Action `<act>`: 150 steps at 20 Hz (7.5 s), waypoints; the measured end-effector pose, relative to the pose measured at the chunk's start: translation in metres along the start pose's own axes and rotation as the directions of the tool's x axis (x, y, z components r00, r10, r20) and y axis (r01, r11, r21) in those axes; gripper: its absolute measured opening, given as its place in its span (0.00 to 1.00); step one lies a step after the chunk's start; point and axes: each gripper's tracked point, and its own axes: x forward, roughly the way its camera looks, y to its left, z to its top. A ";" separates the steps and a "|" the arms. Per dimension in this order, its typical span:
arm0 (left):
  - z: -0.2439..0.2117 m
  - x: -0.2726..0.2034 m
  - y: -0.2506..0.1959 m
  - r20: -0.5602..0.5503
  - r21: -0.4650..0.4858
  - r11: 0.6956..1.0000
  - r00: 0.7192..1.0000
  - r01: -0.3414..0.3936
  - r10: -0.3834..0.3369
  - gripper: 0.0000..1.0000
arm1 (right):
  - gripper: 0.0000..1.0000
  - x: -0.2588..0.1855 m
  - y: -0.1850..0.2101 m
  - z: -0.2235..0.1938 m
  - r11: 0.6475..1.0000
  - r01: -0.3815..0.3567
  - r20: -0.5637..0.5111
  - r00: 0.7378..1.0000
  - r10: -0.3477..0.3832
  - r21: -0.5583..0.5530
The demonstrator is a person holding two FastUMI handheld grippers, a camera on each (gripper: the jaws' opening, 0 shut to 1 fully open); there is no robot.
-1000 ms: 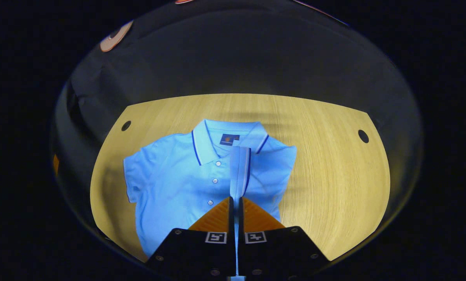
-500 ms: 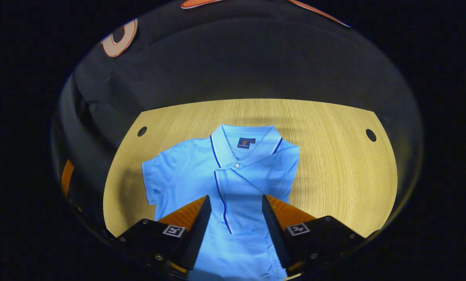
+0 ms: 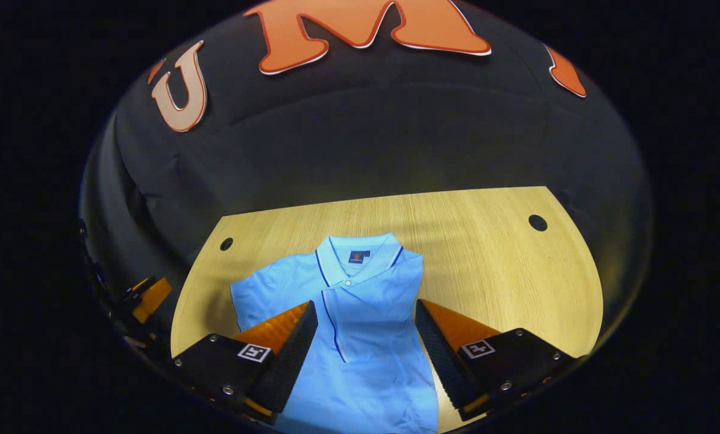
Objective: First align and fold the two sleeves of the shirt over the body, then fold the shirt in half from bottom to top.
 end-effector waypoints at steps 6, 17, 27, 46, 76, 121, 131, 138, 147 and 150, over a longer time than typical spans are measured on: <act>-0.032 0.051 -0.006 -0.215 -0.051 0.999 0.976 0.001 -0.012 1.00 | 0.99 -0.005 -0.026 -0.012 0.997 -0.029 -0.044 0.999 0.032 0.077; -0.115 0.098 -0.019 -0.539 -0.132 0.988 0.843 -0.077 -0.006 1.00 | 0.98 -0.013 -0.078 -0.028 0.983 -0.034 -0.092 0.994 0.051 0.178; -0.135 0.110 -0.009 -0.623 -0.104 0.981 0.779 -0.162 0.063 0.96 | 0.99 -0.021 -0.113 -0.049 0.976 -0.008 -0.138 0.990 0.039 0.218; -0.039 0.070 -0.138 -0.458 -0.022 0.995 0.884 0.099 -0.098 0.09 | 0.98 -0.056 -0.127 -0.015 0.990 0.010 0.064 0.998 -0.019 0.141; -0.065 -0.028 -0.256 -0.417 0.004 0.947 0.861 0.323 -0.292 1.00 | 0.98 -0.116 -0.137 -0.073 0.996 0.084 0.118 0.989 -0.083 0.003; -0.328 -0.228 -0.099 -0.777 0.104 0.983 0.630 0.151 -0.015 0.85 | 0.66 -0.148 -0.107 -0.399 0.976 0.153 -0.565 0.796 -0.215 -0.156; -0.311 -0.215 -0.112 -0.721 0.005 0.982 0.681 0.187 -0.126 0.04 | 0.01 -0.143 -0.087 -0.360 0.991 0.114 -0.514 0.848 -0.133 -0.068; -0.216 -0.169 -0.134 -0.557 0.018 0.964 0.804 0.264 -0.209 0.04 | 0.01 -0.135 -0.082 -0.244 0.991 0.093 -0.315 0.941 -0.121 -0.100; -0.103 -0.092 -0.163 -0.426 0.036 0.953 0.867 0.301 -0.258 0.03 | 0.00 -0.100 -0.088 -0.111 0.981 0.121 -0.130 0.981 -0.141 -0.153; -0.062 -0.060 -0.167 -0.375 0.034 0.954 0.888 0.299 -0.266 0.04 | 0.00 -0.084 -0.087 -0.070 0.976 0.131 -0.080 0.986 -0.147 -0.176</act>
